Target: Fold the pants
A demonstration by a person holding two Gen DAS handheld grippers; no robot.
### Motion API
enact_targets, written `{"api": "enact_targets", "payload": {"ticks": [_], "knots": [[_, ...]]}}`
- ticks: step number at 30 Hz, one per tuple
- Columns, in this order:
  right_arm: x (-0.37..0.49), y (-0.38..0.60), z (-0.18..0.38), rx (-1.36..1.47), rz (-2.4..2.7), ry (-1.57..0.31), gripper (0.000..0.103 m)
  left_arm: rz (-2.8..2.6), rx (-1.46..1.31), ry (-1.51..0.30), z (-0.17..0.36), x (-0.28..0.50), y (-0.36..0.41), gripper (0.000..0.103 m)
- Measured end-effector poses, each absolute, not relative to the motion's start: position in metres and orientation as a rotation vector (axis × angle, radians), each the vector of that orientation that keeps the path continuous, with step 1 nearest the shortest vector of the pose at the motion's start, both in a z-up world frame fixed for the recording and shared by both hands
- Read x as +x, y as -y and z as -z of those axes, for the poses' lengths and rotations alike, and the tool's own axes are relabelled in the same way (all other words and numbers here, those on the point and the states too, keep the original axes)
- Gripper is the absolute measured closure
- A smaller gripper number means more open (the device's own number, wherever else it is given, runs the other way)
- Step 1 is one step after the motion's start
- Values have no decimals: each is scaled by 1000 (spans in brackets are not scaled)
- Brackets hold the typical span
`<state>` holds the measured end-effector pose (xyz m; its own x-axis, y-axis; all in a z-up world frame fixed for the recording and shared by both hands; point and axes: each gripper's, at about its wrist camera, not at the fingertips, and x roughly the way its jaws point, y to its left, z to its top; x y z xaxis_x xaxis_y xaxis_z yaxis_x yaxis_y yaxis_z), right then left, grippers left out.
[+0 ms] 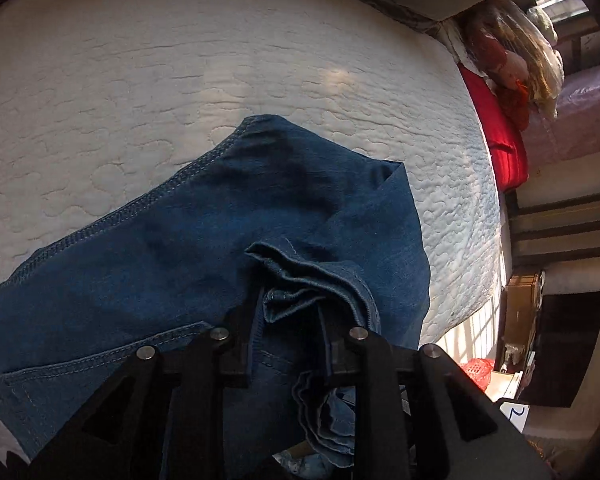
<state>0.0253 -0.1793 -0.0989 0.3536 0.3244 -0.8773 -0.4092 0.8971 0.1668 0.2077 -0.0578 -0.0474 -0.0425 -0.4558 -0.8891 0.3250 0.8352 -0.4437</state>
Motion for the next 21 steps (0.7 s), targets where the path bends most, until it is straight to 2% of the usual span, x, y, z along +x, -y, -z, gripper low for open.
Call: {"api": "enact_targets", "payload": {"ticks": [2,4,6,8,10,11,12,16,21], "knots": [[17,182,88,-96,-499,-1103,66,605,-164,-1447,38,198,40,82],[12,201,71,-38,-522,-1084,59,562,-180,-1402,28,185,24,82],[9,227,50,65,-535,-1045,48,539,-214,-1373,22,170,9,80],[13,258,33,160,-513,-1002,44,513,-267,-1364,25,151,-5,78],[25,281,21,204,-479,-974,44,505,-323,-1359,30,126,-14,66],[35,284,14,216,-461,-961,44,494,-345,-1363,35,113,-15,50],[46,290,11,230,-462,-953,42,489,-360,-1373,42,100,-13,40],[105,281,7,256,-521,-982,42,456,-354,-1448,73,67,8,39],[167,233,18,61,-551,-1032,42,410,-413,-1502,97,61,19,39]]}}
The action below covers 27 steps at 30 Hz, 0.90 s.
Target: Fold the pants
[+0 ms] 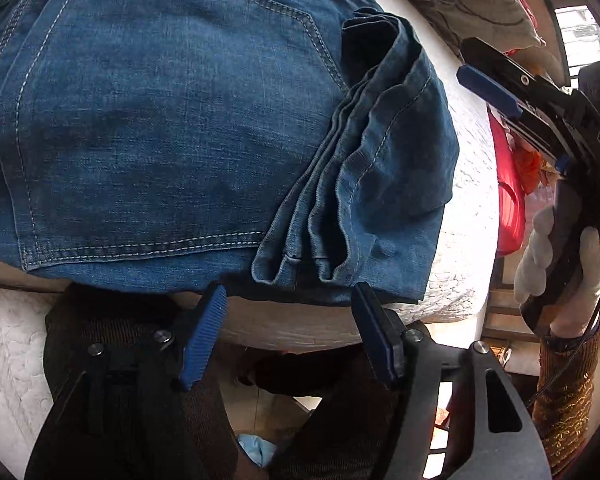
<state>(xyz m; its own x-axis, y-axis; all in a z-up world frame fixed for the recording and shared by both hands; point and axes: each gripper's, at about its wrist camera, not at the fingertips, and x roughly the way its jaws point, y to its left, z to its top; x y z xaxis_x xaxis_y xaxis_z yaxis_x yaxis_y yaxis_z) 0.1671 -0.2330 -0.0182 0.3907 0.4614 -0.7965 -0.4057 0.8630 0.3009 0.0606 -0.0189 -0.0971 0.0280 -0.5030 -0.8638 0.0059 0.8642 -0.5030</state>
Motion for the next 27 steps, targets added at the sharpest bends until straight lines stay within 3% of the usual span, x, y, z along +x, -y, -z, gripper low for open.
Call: {"api": "enact_targets", "payload": {"ticks": [12,13,15,16,17,18,22,25,27], "knots": [[196,158,83,-459,-761,-1177,42,326,-497,-1545,119,80,37,41],[198,156,82,-468,-773,-1183,45,318,-497,-1548,119,80,38,42],[198,155,78,-477,-810,-1196,77,302,-484,-1560,119,79,38,54],[196,153,74,-502,-819,-1195,78,305,-496,-1573,119,78,37,60],[194,150,67,-540,-815,-1171,80,316,-529,-1591,118,76,38,75],[194,148,57,-533,-830,-1149,80,331,-560,-1602,117,75,40,79],[209,133,58,-421,-832,-1140,79,298,-539,-1619,127,81,51,79],[209,119,88,-529,-780,-1155,71,300,-577,-1636,131,80,47,79],[211,127,75,-454,-776,-1153,67,335,-581,-1623,122,76,42,79]]}}
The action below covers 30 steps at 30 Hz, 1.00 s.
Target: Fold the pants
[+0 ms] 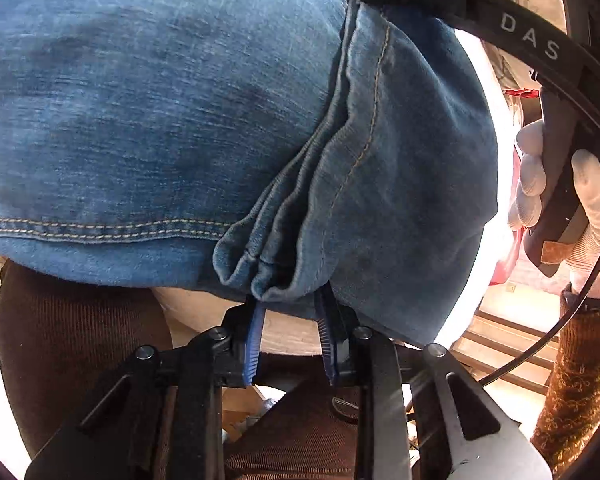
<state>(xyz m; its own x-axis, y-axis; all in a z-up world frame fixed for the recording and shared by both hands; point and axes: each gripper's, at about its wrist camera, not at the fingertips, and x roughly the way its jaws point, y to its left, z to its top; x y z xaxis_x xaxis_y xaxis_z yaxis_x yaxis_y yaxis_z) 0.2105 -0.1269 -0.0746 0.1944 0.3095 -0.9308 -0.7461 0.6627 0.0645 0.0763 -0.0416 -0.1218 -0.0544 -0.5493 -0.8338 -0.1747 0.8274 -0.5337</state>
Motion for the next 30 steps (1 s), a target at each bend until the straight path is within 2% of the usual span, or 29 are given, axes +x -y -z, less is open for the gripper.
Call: {"api": "enact_targets", "payload": {"ticks": [1,3,5,9,14,16,17,18,21,25,30], "knots": [[212,136,63,-405,-775,-1149,65,365,-572,-1608,114,73,39,79],[214,165,36,-292,-762,-1114,51,419,-546,-1567,92,67,36,79],[213,199,15,-221,-712,-1066,44,442,-523,-1500,67,64,37,79],[216,261,21,-142,-540,-1113,44,480,-476,-1417,45,66,51,79],[208,305,62,57,-458,-1190,44,519,-465,-1499,69,80,98,79],[207,311,78,131,-454,-1204,46,511,-412,-1527,81,83,117,79],[207,310,83,161,-477,-1201,72,508,-395,-1551,90,83,125,79],[209,306,83,160,-489,-1188,86,510,-384,-1581,99,82,135,79],[221,297,69,138,-485,-1108,89,479,-372,-1628,126,78,146,79],[240,279,89,-2,-437,-1186,88,493,-376,-1639,124,82,146,79],[228,303,60,167,-436,-1104,71,550,-388,-1605,103,81,118,79]]}}
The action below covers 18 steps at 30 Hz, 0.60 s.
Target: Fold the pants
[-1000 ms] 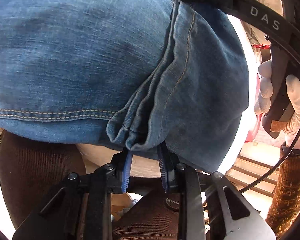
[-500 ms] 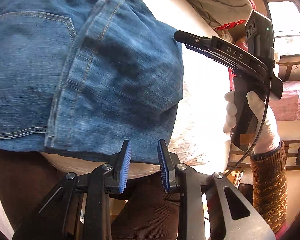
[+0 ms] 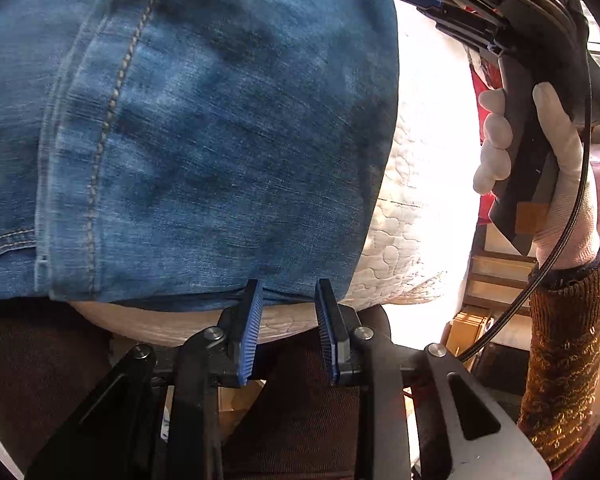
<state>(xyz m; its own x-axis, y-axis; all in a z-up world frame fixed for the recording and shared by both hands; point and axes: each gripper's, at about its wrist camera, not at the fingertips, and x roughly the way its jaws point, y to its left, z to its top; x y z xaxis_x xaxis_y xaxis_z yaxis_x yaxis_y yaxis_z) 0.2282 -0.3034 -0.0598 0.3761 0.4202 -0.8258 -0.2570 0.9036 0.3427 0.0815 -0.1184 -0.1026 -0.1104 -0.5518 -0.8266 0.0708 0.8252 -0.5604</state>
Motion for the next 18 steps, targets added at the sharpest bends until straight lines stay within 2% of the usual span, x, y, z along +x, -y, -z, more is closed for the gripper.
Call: {"api": "enact_targets", "payload": {"ticks": [4,6,11,14,16,17,18], "knots": [[195,312,35,253,-485,-1026,62,520,-405,-1518,81,75,77,79],[180,297,37,249,-521,-1031,48,486,-471,-1508,81,75,51,79],[171,251,93,186,-454,-1210,46,366,-653,-1470,84,50,-23,79],[168,233,82,109,-415,-1185,44,278,-806,-1395,90,28,-88,79],[166,220,65,77,-431,-1145,44,199,-911,-1331,101,10,-128,68],[164,213,56,64,-444,-1128,44,157,-962,-1300,108,8,-152,54],[163,204,48,53,-458,-1117,44,123,-1008,-1268,113,4,-171,48]]}}
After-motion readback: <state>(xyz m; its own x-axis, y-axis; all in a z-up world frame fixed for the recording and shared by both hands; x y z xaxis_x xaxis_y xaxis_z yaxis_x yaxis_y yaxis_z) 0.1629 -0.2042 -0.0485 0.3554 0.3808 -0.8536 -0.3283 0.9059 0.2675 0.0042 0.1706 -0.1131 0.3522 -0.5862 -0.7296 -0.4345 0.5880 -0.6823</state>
